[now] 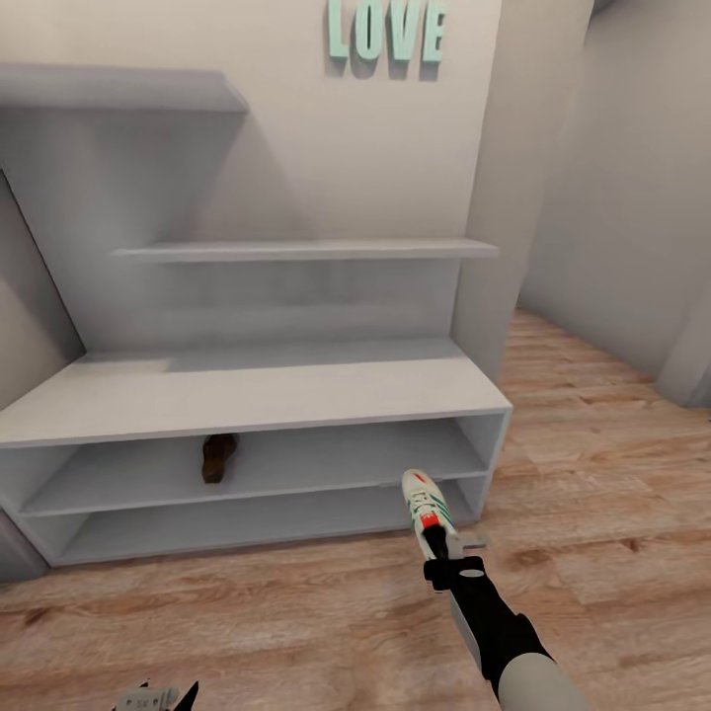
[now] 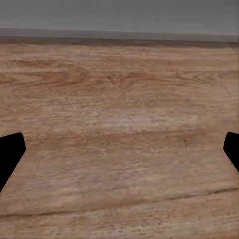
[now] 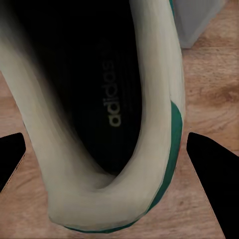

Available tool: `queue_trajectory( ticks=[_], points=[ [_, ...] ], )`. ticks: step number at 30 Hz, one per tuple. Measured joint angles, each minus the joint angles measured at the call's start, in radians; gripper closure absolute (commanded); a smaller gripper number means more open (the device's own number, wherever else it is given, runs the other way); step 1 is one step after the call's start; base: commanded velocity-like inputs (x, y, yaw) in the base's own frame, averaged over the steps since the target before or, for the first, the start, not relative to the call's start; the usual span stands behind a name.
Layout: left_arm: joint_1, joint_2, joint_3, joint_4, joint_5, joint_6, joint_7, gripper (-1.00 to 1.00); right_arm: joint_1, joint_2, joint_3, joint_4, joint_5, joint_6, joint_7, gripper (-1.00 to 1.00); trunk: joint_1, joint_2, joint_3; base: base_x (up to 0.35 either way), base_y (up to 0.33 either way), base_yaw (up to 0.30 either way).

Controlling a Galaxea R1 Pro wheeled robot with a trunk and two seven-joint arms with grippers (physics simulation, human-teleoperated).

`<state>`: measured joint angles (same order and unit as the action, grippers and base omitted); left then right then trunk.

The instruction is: Pick up the two gym shoes and the two sandals from the corridor floor and place them onto the hallstand (shoe rack) in the corridor, making sure they are on the rack and not on the floor. Arrange them so the two gym shoes are next to each other and the two sandals are next to each other.

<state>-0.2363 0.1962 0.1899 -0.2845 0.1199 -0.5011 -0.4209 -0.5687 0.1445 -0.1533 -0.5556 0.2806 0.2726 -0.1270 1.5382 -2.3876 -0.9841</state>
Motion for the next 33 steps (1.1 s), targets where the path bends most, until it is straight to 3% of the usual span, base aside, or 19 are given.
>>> queue_trajectory(
  ticks=[11, 22, 33],
  points=[
    [0.001, 0.0, 0.0, 0.0, 0.0, -0.001, 0.0, -1.0, 0.0, 0.0, 0.0, -0.002, 0.0, -0.001, 0.0, 1.0, 0.0, 0.0, 0.0, 0.335, 0.0, 0.0],
    [0.001, 0.002, 0.001, 0.0, 0.001, 0.0, 0.0, -1.0, 0.0, 0.0, 0.0, -0.005, 0.0, 0.0, 0.0, 1.0, 0.0, 0.0, 0.0, 0.108, 0.0, 0.0],
    [0.001, 0.003, 0.002, -0.001, 0.001, 0.0, 0.0, -1.0, 0.0, 0.0, 0.0, -0.006, 0.0, 0.0, 0.0, 1.0, 0.0, 0.0, 0.0, 0.252, 0.0, 0.0]
  ],
)
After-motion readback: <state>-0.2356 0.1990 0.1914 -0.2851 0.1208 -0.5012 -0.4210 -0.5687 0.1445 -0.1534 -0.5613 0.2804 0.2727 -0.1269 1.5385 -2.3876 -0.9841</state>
